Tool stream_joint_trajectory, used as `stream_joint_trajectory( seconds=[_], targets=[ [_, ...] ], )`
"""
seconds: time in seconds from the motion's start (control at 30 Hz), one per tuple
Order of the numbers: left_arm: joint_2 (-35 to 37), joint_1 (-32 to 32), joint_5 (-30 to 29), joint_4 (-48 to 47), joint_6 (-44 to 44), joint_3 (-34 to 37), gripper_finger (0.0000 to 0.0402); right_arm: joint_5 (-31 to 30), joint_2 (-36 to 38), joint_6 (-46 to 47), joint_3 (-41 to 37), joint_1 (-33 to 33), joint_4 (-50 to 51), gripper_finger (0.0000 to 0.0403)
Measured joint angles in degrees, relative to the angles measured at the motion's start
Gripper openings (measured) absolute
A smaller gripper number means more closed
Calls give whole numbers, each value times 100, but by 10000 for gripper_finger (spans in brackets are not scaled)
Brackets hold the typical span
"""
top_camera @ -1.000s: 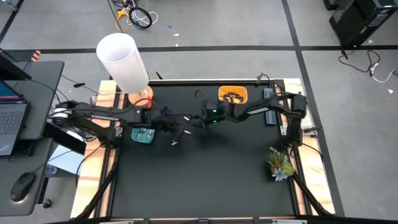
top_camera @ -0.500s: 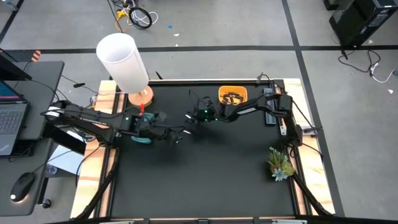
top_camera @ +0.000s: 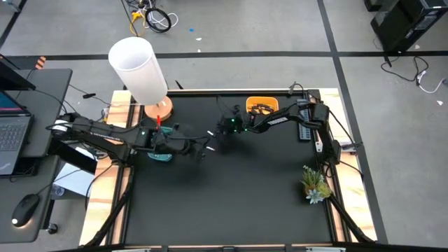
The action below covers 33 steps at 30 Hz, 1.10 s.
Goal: Sort batteries
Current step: Put the silver battery into the green bin
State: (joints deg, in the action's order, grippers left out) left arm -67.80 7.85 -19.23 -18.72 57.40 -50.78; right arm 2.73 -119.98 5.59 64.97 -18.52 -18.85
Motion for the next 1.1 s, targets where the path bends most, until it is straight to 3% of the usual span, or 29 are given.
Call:
stream_joint_trajectory(
  seconds=[0.23,0.53,0.77,0.93,1.0,1.1],
  targets=[
    [-4,-82,-300,453,-8,0,71,136,-11,-402,-12,15,331,220],
    [-4,-78,-303,560,-8,-4,71,158,-9,-417,-13,15,385,220],
    [-1,-78,-175,562,95,-4,71,202,314,-280,-16,173,1130,219],
    [51,-78,-63,565,136,-9,71,117,363,-48,-12,401,181,219],
    [79,-78,-56,535,100,-9,71,-103,149,-118,12,468,-314,219],
    [110,-78,-38,570,-10,-53,71,-613,-141,-134,11,507,-239,219]
  ],
)
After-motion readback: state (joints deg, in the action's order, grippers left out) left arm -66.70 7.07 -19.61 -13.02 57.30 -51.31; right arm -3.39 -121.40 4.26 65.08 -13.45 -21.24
